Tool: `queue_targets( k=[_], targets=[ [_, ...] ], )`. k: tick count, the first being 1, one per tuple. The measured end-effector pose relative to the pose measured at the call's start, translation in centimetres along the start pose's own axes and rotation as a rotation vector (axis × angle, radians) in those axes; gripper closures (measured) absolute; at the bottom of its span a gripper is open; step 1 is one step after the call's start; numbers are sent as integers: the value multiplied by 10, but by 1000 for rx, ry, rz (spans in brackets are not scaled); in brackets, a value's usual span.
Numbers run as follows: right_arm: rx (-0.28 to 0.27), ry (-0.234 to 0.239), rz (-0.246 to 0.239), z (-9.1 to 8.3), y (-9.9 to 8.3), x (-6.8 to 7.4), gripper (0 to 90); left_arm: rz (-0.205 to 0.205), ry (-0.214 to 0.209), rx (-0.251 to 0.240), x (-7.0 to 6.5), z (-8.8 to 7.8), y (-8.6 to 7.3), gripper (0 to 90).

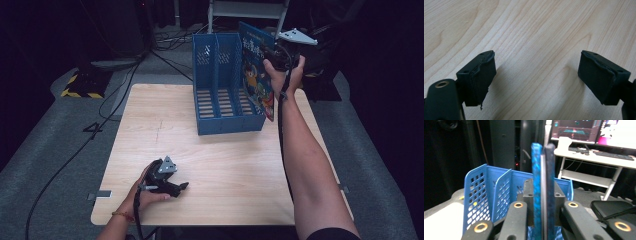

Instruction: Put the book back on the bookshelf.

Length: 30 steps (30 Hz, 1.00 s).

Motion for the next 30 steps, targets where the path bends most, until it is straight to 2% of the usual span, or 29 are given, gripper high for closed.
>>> queue_targets(
  k=[5, 9, 11, 16, 19, 21, 22, 23, 27, 30],
  targets=[
    [40, 15, -17, -8, -5, 1, 765, -1, 1, 0, 0, 0, 0, 157],
    [94, 6, -6, -8, -17, -9, 754, -2, 2, 0, 0, 0, 0, 157],
    [104, 20, 4, -10, -20, -13, 755, -2, 1, 0, 0, 0, 0, 156],
    [133, 28, -17, -17, -30, -20, 755, -3, 0, 0, 0, 0, 0, 156],
    [177, 39, -24, -22, -40, -21, 707, -2, 0, 0, 0, 0, 0, 156],
    [200, 49, -51, -25, -49, -22, 672, -3, 0, 0, 0, 0, 0, 156],
    [215, 64, -43, -28, -57, -24, 637, -3, 0, 0, 0, 0, 0, 156],
    [215, 64, -43, -28, -57, -24, 637, -3, 0, 0, 0, 0, 0, 156],
    [258, 100, -36, -34, -78, -26, 576, -3, 0, 0, 0, 0, 0, 156],
    [299, 111, -62, -36, -92, -27, 517, -3, 0, 0, 0, 0, 0, 156]
  ],
)
Point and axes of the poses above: each handheld gripper's, and its own axes: z roughly forward along the jaws, y roughly out of its top, x roughly to its left, the point moved 6 cm from there along z, roughly forward along the jaws, and after that the axes turned 8 degrees about z, right-handed, at the moved point
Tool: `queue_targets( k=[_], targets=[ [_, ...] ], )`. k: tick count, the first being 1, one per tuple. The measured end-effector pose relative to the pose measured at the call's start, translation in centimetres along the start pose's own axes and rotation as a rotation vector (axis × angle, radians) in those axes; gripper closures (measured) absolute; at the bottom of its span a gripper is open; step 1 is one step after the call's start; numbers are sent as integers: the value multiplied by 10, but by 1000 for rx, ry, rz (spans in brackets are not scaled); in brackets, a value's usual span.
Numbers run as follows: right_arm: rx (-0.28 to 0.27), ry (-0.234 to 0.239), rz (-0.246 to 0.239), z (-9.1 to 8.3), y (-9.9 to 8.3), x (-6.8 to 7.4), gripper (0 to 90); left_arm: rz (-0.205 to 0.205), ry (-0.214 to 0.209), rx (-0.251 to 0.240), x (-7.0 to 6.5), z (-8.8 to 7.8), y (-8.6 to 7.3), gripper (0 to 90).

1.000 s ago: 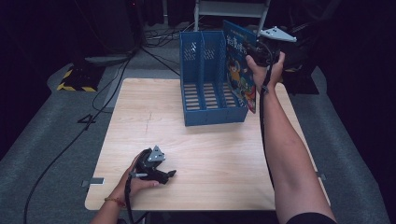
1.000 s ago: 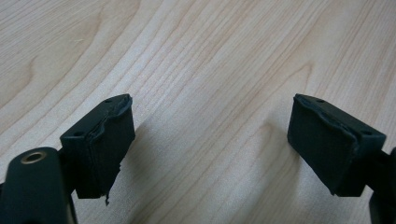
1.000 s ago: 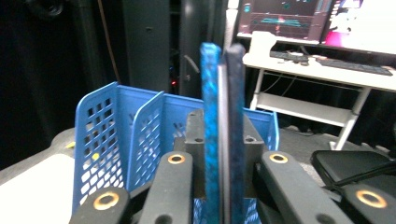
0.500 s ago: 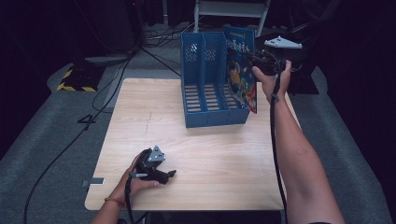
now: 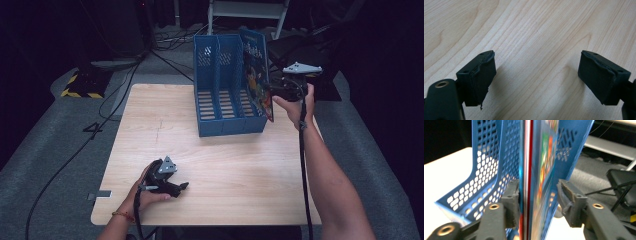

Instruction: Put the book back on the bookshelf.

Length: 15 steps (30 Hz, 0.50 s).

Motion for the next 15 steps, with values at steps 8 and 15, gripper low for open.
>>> queue_targets(
  k=[8, 15],
  targets=[
    [79, 1, -41, 6, -11, 4, 503, 0, 0, 0, 0, 0, 0, 156],
    [109, -81, -77, 10, -8, 7, 720, 0, 0, 0, 0, 0, 0, 156]
  ],
)
Point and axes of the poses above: each handheld gripper's, and its own axes: z roughly forward along the jaws, y roughly out of its top, x roughly to its left, the point moved 6 cm from there along z, roughly forward along the jaws, and after that the axes turned 8 degrees about z, right-handed, at the moved point
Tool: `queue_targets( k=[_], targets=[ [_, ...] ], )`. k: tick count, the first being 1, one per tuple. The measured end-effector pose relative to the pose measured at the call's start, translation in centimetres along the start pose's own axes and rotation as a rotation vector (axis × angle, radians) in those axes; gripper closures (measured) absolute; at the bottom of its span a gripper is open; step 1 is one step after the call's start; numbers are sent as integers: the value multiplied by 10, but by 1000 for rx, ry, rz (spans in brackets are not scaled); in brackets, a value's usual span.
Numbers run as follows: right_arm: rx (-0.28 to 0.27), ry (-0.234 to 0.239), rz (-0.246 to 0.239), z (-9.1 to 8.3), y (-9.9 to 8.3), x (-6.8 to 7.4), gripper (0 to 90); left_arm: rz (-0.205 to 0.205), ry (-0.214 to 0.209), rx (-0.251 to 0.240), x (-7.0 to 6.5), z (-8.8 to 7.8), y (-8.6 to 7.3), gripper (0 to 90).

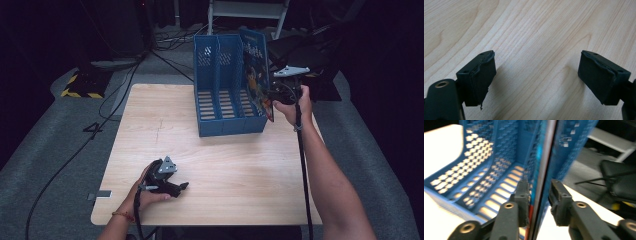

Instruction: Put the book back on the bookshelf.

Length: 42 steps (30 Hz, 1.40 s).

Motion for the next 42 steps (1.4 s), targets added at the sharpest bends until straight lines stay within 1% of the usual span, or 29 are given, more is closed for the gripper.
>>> queue_targets(
  k=[1, 2, 5, 6, 7, 8, 10, 12, 13, 14, 19, 20, 22, 23, 24, 25, 26, 28, 29, 31, 32, 33, 35, 36, 37, 38, 40, 41, 42],
  targets=[
    [0, 0, 0, 0, 0, 0, 720, 0, 0, 0, 0, 0, 0, 156],
    [2, -23, -4, 0, 1, -1, 736, 1, 2, 0, 0, 0, 0, 156],
    [18, -62, 13, 2, 2, -8, 776, 1, 0, 0, 0, 0, 0, 156],
    [19, -61, 19, 2, 2, -11, 781, 2, 2, 1, 0, 0, 0, 156],
    [20, -55, 33, 2, 2, -13, 783, 1, 0, 0, 0, 0, 0, 156],
    [24, -35, 44, 3, 2, -16, 782, 2, 2, 0, 0, 0, 0, 156],
    [29, -26, 54, 4, 2, -19, 767, 1, 0, 0, 0, 0, 0, 156],
    [51, -28, 48, 8, -1, -21, 756, 1, 0, 0, 0, 0, 0, 156],
    [60, -18, 56, 11, -2, -21, 757, 1, 0, 0, 0, 0, 0, 156],
    [57, -5, 65, 13, -3, -21, 767, 2, 2, 0, 0, 0, 0, 156],
    [44, 11, 86, 14, -3, -22, 805, 1, 1, 0, 0, 0, 0, 156],
    [52, 21, 109, 14, -3, -25, 811, 1, 0, 0, 0, 0, 0, 156],
    [50, 21, 106, 14, -3, -25, 813, 1, 0, 0, 0, 0, 0, 156],
    [18, 11, 107, 15, -3, -25, 825, 3, -2, 0, 0, 0, 0, 156],
    [2, 12, 126, 15, -3, -27, 828, 6, -4, 0, 0, 0, 0, 156],
    [-9, 13, 141, 16, -4, -29, 830, 8, -5, -1, -1, 0, 0, 156],
    [-9, 13, 141, 16, -4, -29, 830, 8, -5, -1, -1, 0, 0, 156],
    [-44, 3, 134, 16, -4, -31, 832, 8, -7, -2, -1, 0, 0, 156],
    [-50, -5, 125, 16, -4, -31, 832, 9, -8, -1, -1, 0, 0, 156],
    [-90, -20, 111, 14, -3, -30, 833, 9, -9, -2, -1, 0, 0, 156],
    [-94, -24, 108, 14, -2, -30, 833, 9, -9, -2, -1, 0, 0, 155],
    [-116, -20, 114, 12, -1, -31, 834, 9, -9, -2, -1, 0, 0, 155],
    [-125, -13, 117, 11, 1, -32, 833, 10, -10, -2, -1, 0, 0, 156],
    [-152, -14, 121, 9, 2, -31, 834, 12, -9, -2, -1, 0, 0, 156],
    [-166, -15, 117, 9, 3, -31, 834, 13, -10, -2, -1, 0, 0, 156],
    [-159, -14, 110, 9, 3, -30, 834, 12, -10, -3, -1, 0, 0, 156],
    [-183, -15, 110, 7, 6, -29, 833, 13, -11, -2, -1, 0, 0, 156],
    [-182, -19, 104, 7, 7, -29, 834, 12, -12, -3, -1, 0, 0, 156],
    [-207, -24, 105, 5, 8, -29, 833, 12, -13, -3, -2, 0, 0, 156]
  ],
)
Point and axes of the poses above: each handheld gripper's, and its own axes: z roughly forward along the jaws, y roughly out of its top, x roughly to its left, the point moved 6 cm from there along z, roughly forward along the jaws, and after that the axes turned 8 degrees about z, right-handed, at the moved point
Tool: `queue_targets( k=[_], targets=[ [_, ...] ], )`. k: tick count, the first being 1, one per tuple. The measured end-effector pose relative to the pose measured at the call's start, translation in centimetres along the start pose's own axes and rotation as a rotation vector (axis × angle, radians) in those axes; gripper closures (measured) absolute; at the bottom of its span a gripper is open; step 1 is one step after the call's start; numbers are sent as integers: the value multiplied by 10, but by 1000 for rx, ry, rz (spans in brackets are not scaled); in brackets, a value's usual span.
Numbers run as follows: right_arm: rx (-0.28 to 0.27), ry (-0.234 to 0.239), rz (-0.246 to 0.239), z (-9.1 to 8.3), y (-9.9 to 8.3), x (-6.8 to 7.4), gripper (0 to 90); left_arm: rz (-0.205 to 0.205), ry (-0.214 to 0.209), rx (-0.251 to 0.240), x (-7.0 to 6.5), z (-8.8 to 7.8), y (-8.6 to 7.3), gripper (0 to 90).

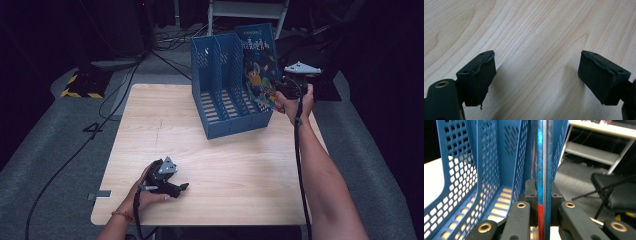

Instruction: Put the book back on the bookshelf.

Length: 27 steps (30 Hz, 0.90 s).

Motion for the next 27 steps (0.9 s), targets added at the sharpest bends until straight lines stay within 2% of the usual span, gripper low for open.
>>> queue_targets(
  k=[1, 2, 3, 7, 10, 15, 19, 22, 24, 25, 27],
  targets=[
    [-21, 4, -1, -1, 2, 0, 833, 1, -1, 0, 0, 0, 0, 156],
    [-18, 12, 1, -2, 4, 1, 834, 1, -1, 0, 0, 0, 0, 156],
    [-35, 18, 17, -3, 6, 1, 834, 2, -2, 1, 0, 0, 0, 156],
    [-56, 14, 2, -4, 10, 2, 833, 1, -1, 0, 0, 0, 0, 156],
    [-55, 17, 15, -1, 8, 2, 832, 2, -2, 1, 0, 0, 0, 156],
    [-10, 19, 15, 6, -4, 3, 828, 2, -1, 0, 0, 0, 0, 156],
    [9, 34, 38, 5, -9, 2, 825, 1, -2, 0, 0, 0, 0, 156],
    [34, 40, 21, 5, -8, 6, 808, 1, -1, 0, 0, 0, 0, 156],
    [48, 50, 20, 4, -5, 8, 765, 2, -1, 0, 0, 0, 0, 156],
    [49, 61, 25, 4, -2, 9, 717, 1, -1, 0, 0, 0, 0, 156],
    [53, 58, 21, 2, 6, 10, 662, 1, -1, 0, 0, 0, 0, 156]
  ],
)
Point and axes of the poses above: each handheld gripper's, and its own axes: z roughly forward along the jaws, y roughly out of its top, x roughly to its left, the point moved 6 cm from there along z, roughly forward along the jaws, and after that the axes turned 8 degrees about z, right-handed, at the moved point
